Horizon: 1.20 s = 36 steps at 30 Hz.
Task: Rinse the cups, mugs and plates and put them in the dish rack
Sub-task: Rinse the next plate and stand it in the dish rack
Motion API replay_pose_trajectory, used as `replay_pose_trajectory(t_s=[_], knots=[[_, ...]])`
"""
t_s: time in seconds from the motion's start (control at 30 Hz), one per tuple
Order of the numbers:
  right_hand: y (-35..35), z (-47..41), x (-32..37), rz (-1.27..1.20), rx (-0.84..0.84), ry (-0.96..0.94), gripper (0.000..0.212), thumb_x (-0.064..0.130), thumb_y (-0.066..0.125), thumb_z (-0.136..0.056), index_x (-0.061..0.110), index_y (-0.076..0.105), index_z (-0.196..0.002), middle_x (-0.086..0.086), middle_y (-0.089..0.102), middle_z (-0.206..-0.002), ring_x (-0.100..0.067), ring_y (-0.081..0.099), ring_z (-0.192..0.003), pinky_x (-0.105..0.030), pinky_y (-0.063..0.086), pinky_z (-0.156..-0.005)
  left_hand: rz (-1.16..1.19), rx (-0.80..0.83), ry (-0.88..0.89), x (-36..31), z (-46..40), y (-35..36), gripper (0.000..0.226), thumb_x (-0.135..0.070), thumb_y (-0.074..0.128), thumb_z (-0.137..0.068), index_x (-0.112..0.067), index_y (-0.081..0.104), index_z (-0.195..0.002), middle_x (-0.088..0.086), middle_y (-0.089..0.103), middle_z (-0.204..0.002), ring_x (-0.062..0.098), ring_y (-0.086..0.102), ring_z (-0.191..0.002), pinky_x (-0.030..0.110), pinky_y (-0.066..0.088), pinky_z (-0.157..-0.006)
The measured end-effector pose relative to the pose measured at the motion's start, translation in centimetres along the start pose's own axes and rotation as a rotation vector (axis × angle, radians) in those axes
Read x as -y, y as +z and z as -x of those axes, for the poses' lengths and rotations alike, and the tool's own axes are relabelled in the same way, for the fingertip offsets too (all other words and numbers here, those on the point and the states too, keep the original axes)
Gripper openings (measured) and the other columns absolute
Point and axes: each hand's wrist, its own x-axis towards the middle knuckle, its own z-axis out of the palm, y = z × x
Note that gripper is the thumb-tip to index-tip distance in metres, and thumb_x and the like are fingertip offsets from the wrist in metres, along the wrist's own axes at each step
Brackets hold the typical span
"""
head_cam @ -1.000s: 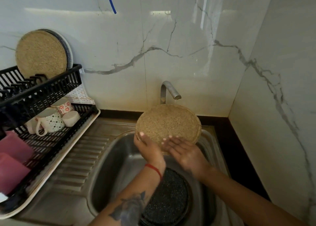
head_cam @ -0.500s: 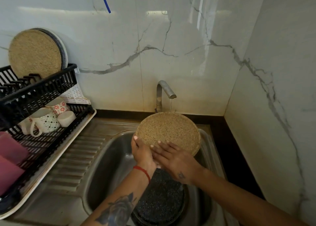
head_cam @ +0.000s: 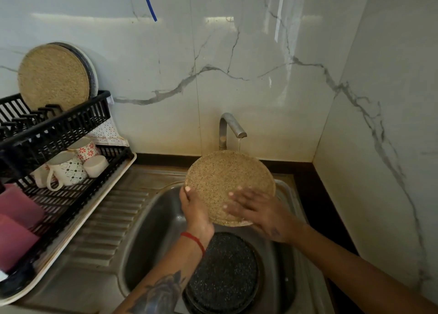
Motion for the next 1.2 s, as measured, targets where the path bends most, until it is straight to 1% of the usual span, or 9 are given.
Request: replay_pose_trajectory(t_s=[0.13,0.23,0.37,0.57,0.63,0.7,0.77,0.97,1.2], knots=[[0.6,-0.1,0.5,-0.012,0.199,0.225,0.07,0.041,0.055,-0.089,0.027,0.024,-0.15,-0.008,0.025,-0.156,-0.033,0.02,-0.144,-0.05,0.011,-0.116,-0.036,-0.008,0.001,0.5,0.5,0.0,0.043,-0.037,0.027,-0.104,-0.029,0.03,-0.147,0.008,0.036,-0.151,0.029,0.036,-0.137,0.053,0.029,-0.113],[1.5,-1.7,3.0,0.031,0.115,0.108,0.057,0.04,0.052,-0.089,0.025,0.038,-0.143,-0.007,0.043,-0.147,-0.03,0.04,-0.136,-0.05,0.034,-0.108,-0.044,-0.031,-0.006,0.9,0.5,-0.1,0.041,-0.041,0.027,-0.104,-0.031,0.036,-0.142,0.007,0.043,-0.144,0.03,0.043,-0.13,0.055,0.035,-0.108],[0.6,0.1,1.5,0.008,0.032,-0.076,0.056,0.034,0.061,-0.089,0.019,0.046,-0.14,-0.01,0.048,-0.143,-0.03,0.043,-0.132,-0.048,0.037,-0.106,-0.154,0.035,-0.043,-0.9,-1.4,-1.2,0.041,-0.041,0.028,-0.103,-0.026,0.04,-0.139,0.011,0.051,-0.135,0.032,0.053,-0.121,0.053,0.047,-0.098],[0.3,-1.5,2.5,0.08,-0.065,0.102,0.056,0.023,0.075,-0.074,0.022,0.06,-0.128,-0.002,0.061,-0.13,-0.027,0.058,-0.119,-0.047,0.047,-0.096,-0.017,-0.168,0.046,0.4,0.6,0.7,0.043,-0.038,0.027,-0.104,-0.019,0.035,-0.142,0.013,0.043,-0.143,0.03,0.046,-0.128,0.046,0.038,-0.108],[0.5,-2.4,3.2,0.036,0.037,0.101,0.062,0.033,0.072,-0.079,0.025,0.05,-0.137,0.001,0.051,-0.141,-0.025,0.047,-0.131,-0.048,0.038,-0.106,0.069,-0.142,0.069,1.1,1.5,1.1,0.041,-0.037,0.026,-0.104,-0.024,0.031,-0.143,0.011,0.043,-0.143,0.03,0.048,-0.126,0.051,0.039,-0.107],[0.7,-2.2,2.5,-0.096,0.186,0.105,0.057,0.054,0.034,-0.095,0.035,0.021,-0.148,0.007,0.02,-0.156,-0.019,0.013,-0.146,-0.043,0.005,-0.118,0.057,-0.092,0.054,0.7,0.9,0.5,0.042,-0.038,0.026,-0.104,-0.026,0.029,-0.145,0.011,0.043,-0.143,0.031,0.047,-0.126,0.053,0.039,-0.106],[1.2,-2.0,0.9,-0.187,0.326,0.206,0.059,0.069,0.001,-0.09,0.048,-0.005,-0.145,0.013,-0.009,-0.156,-0.013,-0.018,-0.144,-0.038,-0.02,-0.112,0.006,-0.063,0.049,0.1,-0.2,-0.5,0.042,-0.038,0.026,-0.104,-0.025,0.031,-0.144,0.013,0.042,-0.144,0.032,0.045,-0.128,0.052,0.038,-0.107],[1.3,-5.0,-4.1,-0.083,0.471,0.632,0.08,0.075,0.008,-0.085,0.032,-0.011,-0.15,-0.006,-0.018,-0.158,-0.025,-0.021,-0.144,-0.049,-0.022,-0.111,-0.026,0.02,-0.06,0.5,-0.2,-1.0,0.048,-0.049,0.024,-0.101,-0.028,0.031,-0.144,0.014,0.042,-0.144,0.035,0.045,-0.128,0.059,0.04,-0.103],[3.4,-11.3,0.6,-0.129,0.312,0.266,0.069,0.058,0.015,-0.097,0.02,-0.004,-0.152,-0.003,-0.011,-0.16,-0.017,-0.014,-0.146,-0.043,-0.013,-0.117,-0.009,0.168,-0.21,-0.1,-1.1,-1.1,0.056,-0.058,0.025,-0.098,-0.029,0.035,-0.145,0.012,0.048,-0.142,0.032,0.052,-0.124,0.051,0.051,-0.091]])
